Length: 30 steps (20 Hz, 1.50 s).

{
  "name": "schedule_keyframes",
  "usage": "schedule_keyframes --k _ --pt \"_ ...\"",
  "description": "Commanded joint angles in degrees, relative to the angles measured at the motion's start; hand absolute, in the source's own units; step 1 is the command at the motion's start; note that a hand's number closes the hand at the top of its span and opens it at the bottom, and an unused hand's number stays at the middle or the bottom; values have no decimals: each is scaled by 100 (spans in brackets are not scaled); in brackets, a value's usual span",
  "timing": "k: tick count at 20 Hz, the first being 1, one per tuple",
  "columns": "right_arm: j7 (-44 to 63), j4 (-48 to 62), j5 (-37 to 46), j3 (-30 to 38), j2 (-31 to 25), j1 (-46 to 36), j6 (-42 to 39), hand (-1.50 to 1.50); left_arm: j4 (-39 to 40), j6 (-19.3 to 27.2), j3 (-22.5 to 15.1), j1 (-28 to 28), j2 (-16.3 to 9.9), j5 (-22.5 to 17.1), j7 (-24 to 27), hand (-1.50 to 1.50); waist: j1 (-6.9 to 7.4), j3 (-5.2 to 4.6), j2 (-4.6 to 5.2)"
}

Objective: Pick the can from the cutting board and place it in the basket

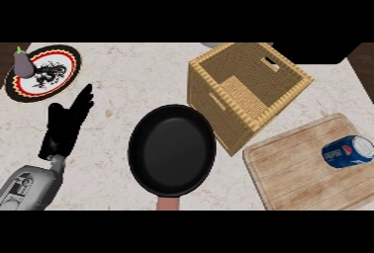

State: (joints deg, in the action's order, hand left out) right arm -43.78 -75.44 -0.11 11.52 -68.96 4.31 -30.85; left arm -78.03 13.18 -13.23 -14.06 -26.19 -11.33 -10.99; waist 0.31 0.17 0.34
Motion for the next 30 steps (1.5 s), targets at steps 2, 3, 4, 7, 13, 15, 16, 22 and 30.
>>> schedule_keyframes --k 2,3,4,7,13,15,16,22,30 --pt "-1262 529 -22 -132 -119 -28 -750 -150 -256 142 -85 89 112 165 -165 0 24 -6 -33" --pt "-1159 572 39 -348 12 -149 -629 -150 -10 43 -33 51 102 164 -29 0 56 -8 -9" --pt "-1459 883 -21 -220 -89 -108 -622 -150 153 -138 127 119 43 -10 132 0 39 -7 -3" --pt "-1386 1074 144 -483 221 -288 -156 -150 181 -150 75 -123 101 176 112 0 34 -8 -5" --pt "-1443 1489 394 -952 536 -632 224 -150 -139 147 -106 -11 420 386 -217 0 78 -5 -19" --pt "-1345 1812 349 -1071 571 -1118 71 -150 560 -257 106 -241 356 266 270 0 106 -8 28" --pt "-1451 1923 551 -1221 604 -1113 180 -150 43 -71 72 -186 350 263 -217 0 152 -1 6" --pt "-1132 1575 619 -1530 965 -1265 380 -150 296 -184 203 -86 389 404 46 0 15 -15 -19" --pt "-1107 1825 919 -1643 1279 -1625 553 -150 256 -305 358 167 527 566 239 0 -9 -17 -32"
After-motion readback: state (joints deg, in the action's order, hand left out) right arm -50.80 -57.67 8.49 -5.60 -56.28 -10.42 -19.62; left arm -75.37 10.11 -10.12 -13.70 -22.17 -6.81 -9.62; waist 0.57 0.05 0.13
